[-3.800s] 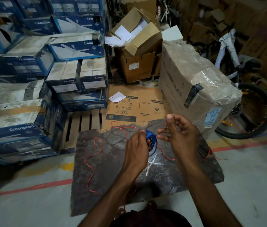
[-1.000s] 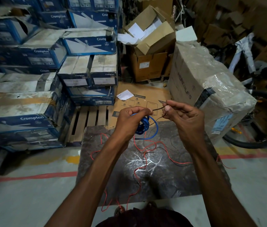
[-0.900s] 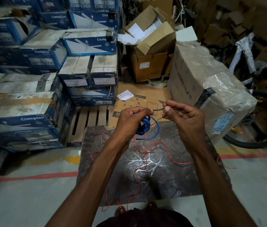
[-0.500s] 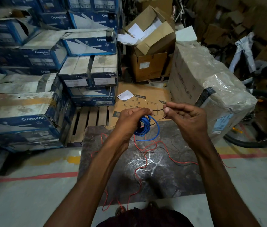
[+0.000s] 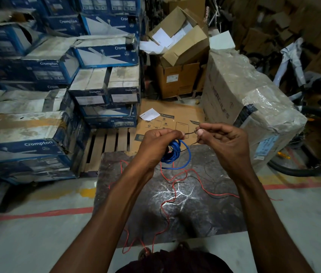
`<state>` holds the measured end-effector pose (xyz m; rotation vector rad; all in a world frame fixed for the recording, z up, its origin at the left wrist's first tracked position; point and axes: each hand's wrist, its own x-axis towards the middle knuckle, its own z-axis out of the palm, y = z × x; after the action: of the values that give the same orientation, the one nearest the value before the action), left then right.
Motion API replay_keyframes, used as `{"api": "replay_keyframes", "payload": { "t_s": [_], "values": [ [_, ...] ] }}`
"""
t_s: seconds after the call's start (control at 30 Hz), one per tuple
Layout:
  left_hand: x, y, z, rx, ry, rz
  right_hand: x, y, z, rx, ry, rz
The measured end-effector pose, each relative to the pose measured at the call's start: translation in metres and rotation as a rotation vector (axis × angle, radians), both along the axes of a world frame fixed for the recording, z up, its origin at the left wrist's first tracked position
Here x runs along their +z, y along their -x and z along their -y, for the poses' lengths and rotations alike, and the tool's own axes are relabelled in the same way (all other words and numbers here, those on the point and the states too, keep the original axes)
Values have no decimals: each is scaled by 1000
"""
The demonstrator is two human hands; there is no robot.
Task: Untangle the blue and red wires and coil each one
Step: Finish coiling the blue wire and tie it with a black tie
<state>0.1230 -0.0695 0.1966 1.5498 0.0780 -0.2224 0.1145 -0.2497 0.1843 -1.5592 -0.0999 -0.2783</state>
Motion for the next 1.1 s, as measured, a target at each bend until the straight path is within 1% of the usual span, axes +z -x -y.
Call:
{"api": "replay_keyframes", "payload": {
  "t_s": [0.17,0.3,0.37,0.63,0.77,1.0,1.1],
  "values": [
    [1,0,2,-23,-13,20,-3,0,-3,-22,-60,-12],
    [-2,1,6,38,128,-8,-7,3,-11,-65,-131,-6],
    [-2,1,7,72,165,-26,-9,5,-17,-72,-139,-10],
    [0,4,7,59,45,-4,-12,6,-26,-203,-128,55],
    [1,6,8,58,43,-4,-12,5,-29,-257,-127,76],
    [-3,7,6,30,9,27,-16,8,-30,-314,-68,115],
    [-4,9,6,16,20,31,-19,9,-30,-313,-13,119]
  ]
}}
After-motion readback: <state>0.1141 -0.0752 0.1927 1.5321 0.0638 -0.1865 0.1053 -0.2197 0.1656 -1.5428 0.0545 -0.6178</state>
